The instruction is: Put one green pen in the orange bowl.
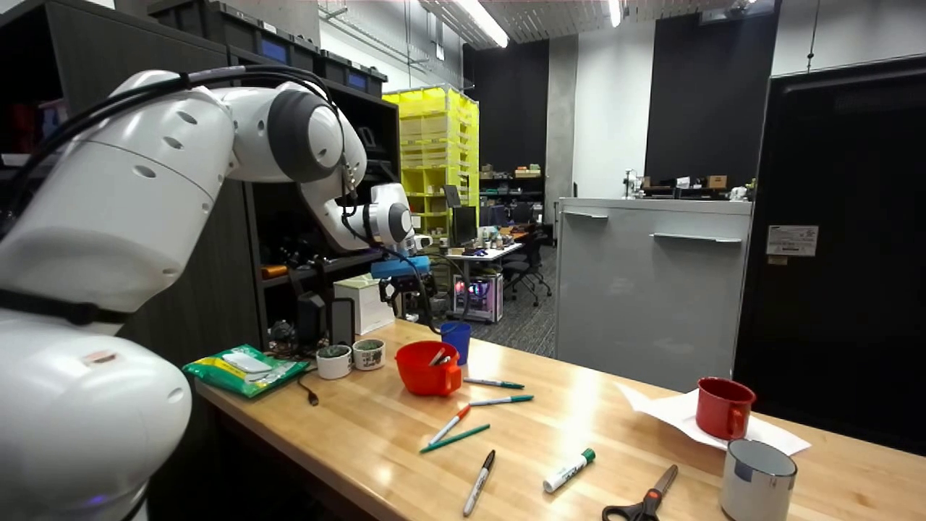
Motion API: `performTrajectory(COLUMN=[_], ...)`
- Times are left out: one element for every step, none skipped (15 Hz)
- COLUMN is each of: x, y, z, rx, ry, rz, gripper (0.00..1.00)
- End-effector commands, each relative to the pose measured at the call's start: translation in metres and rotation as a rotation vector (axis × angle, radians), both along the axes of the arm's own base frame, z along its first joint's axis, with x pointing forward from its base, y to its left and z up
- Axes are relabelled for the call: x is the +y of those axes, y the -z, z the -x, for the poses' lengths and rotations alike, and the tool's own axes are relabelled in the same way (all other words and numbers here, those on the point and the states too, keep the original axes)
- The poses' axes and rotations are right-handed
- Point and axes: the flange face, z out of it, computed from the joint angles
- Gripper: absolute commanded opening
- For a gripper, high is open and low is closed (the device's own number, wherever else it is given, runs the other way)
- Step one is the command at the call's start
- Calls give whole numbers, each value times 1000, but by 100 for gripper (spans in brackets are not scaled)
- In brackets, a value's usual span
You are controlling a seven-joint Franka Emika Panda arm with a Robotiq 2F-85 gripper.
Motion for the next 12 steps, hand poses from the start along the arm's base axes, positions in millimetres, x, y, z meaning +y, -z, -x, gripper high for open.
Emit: performTrajectory(x=[8,9,11,12,14,16,18,19,21,15,17,19], y=[-6,-7,-8,-10,-11,-11,-12,-12,-14,-9,-10,-11], z=[-3,-3,-2,-1,0,2,4,7,8,7,8,9], rx=[40,51,62,74,85,103,120,142,151,139,148,152], ry=[15,20,26,39,50,64,81,108,123,86,98,103], rz=[29,34,41,45,56,66,73,91,98,69,73,76], gripper=[100,100,100,100,100,100,100,100,100,100,100,100])
